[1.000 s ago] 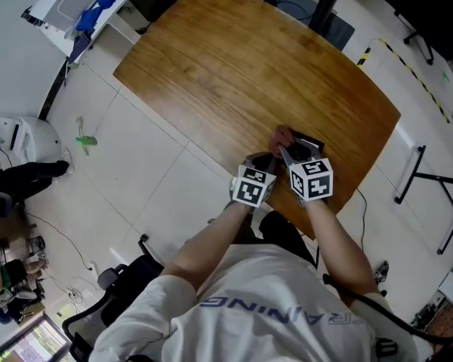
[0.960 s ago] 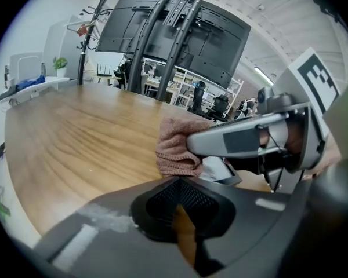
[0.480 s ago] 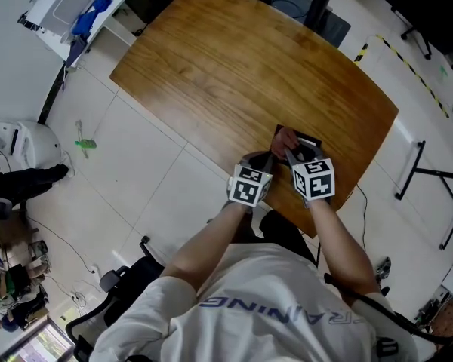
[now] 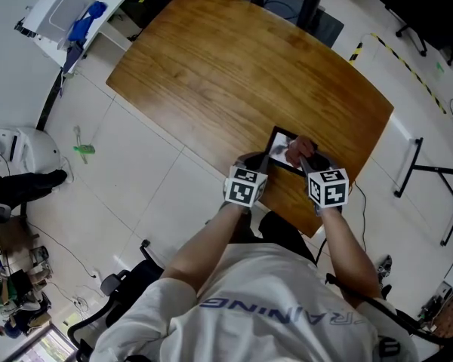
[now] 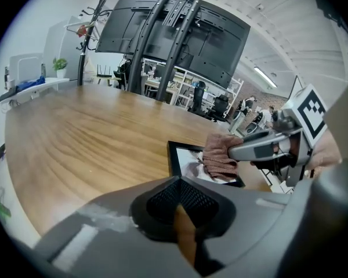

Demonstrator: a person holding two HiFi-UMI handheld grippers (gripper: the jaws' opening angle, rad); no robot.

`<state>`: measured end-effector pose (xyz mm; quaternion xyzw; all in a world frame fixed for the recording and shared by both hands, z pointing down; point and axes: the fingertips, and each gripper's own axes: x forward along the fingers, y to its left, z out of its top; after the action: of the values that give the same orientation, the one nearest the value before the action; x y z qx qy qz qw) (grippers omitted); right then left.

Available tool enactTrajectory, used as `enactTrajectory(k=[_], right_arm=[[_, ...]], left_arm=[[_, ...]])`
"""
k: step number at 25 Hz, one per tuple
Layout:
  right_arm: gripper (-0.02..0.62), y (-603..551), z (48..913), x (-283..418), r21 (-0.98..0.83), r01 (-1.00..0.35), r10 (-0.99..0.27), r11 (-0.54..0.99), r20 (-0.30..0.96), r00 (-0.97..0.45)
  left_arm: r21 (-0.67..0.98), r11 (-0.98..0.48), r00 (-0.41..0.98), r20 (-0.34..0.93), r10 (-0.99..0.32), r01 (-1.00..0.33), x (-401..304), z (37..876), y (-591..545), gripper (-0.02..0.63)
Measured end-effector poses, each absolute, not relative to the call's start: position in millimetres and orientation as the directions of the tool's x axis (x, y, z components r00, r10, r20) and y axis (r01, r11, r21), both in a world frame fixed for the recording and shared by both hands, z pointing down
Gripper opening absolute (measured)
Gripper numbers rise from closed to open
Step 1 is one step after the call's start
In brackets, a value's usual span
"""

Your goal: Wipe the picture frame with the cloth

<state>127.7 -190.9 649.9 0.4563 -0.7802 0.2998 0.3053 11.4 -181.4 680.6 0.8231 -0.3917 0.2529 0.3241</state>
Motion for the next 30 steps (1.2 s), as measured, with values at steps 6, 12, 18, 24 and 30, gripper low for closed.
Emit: enactTrajectory(k=[6, 12, 18, 24, 30], right_arm=[[0.117, -178, 646, 152, -0.183, -0.914, -0.555, 0.363, 0.745, -0.37], [0.117, -171, 643, 171, -0.164, -0.928, -0.576, 0.335, 0.743, -0.34], [0.117, -170, 638, 176, -0.166, -0.932, -0.588, 0.323, 0.736, -0.335], [0.117, -178, 611, 136, -0.252, -0.897, -0.602, 0.363, 0.671, -0.433], [0.117, -185, 619, 74, -0.318, -0.842, -0.519, 0.436, 0.676, -0.524]], left_arm=[[0.331, -0.485, 0.564, 0.669, -0.485, -0.809, 11, 678, -184, 0.005], [0.325, -0.483, 0.558, 0.672, -0.486, -0.813, 9, 677, -184, 0.005], [0.333, -0.481, 0.564, 0.664, -0.49, -0.811, 10, 677, -184, 0.005], [0.345, -0.484, 0.575, 0.654, -0.49, -0.804, 10, 674, -186, 0.004], [0.38, -0.487, 0.604, 0.641, -0.474, -0.786, 10, 673, -185, 0.004]])
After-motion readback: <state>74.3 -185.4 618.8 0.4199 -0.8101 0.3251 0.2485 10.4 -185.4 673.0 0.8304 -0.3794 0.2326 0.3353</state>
